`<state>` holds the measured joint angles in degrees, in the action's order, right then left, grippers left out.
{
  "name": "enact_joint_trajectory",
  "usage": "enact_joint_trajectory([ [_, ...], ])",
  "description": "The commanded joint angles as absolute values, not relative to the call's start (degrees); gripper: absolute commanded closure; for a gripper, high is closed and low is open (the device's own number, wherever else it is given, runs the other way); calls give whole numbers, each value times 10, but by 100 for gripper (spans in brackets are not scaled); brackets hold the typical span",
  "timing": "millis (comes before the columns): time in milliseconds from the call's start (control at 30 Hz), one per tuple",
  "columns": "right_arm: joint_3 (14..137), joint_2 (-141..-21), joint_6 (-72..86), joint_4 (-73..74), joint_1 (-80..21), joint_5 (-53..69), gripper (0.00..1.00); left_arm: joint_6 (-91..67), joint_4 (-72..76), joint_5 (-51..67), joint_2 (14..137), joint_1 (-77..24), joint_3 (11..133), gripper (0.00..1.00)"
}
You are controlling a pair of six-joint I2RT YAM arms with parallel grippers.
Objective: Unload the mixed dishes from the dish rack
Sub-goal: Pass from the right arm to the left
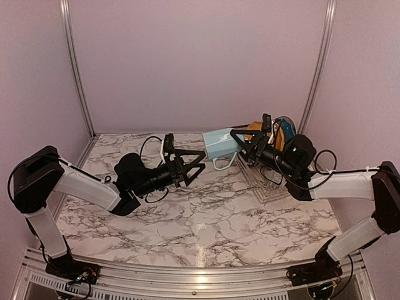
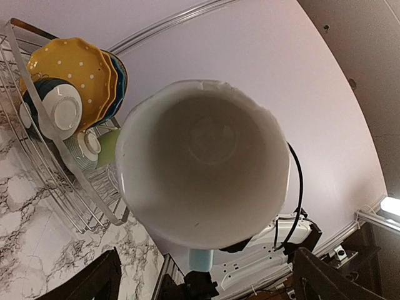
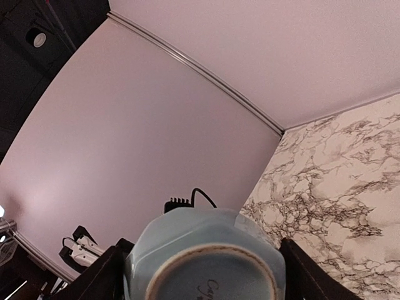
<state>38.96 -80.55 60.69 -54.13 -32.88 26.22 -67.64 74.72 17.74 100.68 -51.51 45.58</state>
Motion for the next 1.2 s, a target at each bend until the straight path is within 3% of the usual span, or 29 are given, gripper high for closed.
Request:
enact_joint_trajectory([
  [0, 399, -800, 630, -606, -334, 227, 100, -621, 734, 115, 990, -543, 431, 1],
  [267, 404, -817, 640, -622, -351, 229, 100, -608, 694, 150, 1035, -559, 509, 8],
  [633, 402, -811, 635, -617, -364, 221, 100, -609, 642, 150, 1055, -558, 551, 43],
  [1033, 388, -818, 659, -627, -371, 215, 100, -608, 670, 133, 1051, -558, 545, 71],
  [1167, 387, -817, 662, -619, -370, 217, 100, -612, 666, 131, 1048, -558, 543, 90],
])
